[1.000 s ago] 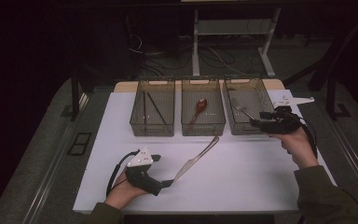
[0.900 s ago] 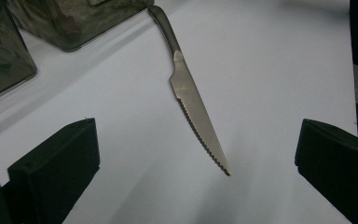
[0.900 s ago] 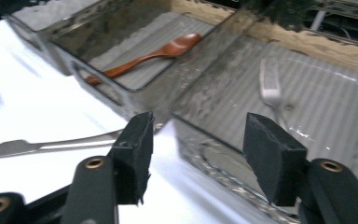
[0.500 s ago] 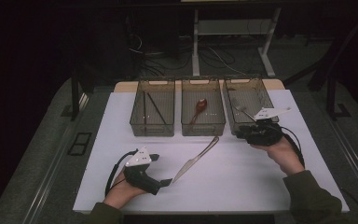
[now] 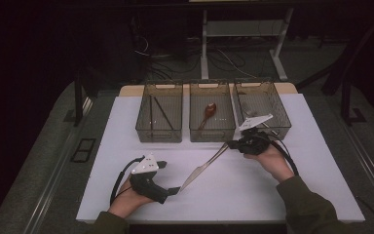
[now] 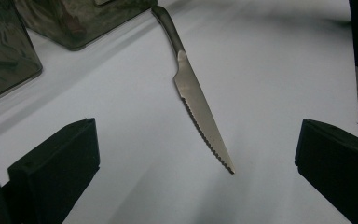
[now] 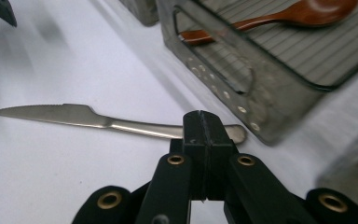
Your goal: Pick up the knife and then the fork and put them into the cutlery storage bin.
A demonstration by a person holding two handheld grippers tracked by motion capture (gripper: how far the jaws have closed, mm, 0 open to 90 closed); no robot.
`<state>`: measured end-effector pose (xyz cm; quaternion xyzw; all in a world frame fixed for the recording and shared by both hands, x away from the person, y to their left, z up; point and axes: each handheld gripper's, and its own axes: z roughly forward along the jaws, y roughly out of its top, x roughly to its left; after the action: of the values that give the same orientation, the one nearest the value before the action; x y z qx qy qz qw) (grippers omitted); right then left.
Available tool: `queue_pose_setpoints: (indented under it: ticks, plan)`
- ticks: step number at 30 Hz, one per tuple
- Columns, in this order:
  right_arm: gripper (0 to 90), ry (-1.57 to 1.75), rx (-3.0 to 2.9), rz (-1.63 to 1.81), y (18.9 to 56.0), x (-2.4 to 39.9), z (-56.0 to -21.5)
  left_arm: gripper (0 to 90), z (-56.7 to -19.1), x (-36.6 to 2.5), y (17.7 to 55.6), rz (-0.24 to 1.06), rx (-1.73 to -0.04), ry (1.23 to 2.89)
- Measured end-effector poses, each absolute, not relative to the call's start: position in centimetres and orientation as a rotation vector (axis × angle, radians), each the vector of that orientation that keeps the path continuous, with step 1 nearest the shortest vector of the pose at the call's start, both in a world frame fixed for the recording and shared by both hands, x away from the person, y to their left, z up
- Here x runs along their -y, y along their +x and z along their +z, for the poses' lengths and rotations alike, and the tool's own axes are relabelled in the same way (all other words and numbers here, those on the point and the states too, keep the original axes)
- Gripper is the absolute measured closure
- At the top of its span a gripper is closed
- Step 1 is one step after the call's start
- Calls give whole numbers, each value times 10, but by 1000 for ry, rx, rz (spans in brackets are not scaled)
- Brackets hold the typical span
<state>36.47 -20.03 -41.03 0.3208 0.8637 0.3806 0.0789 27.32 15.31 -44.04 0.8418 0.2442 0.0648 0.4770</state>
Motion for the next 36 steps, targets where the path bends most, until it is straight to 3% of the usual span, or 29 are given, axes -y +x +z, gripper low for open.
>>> queue_pose_setpoints:
  ticks: [18, 36]
  plan:
    - [888, 943, -2657, 998, 392, 162, -437, 0, -442, -153, 275, 150, -601, 2053]
    - [890, 918, -2700, 864, 386, 160, -438, 0, -442, -153, 275, 149, -604, 2048]
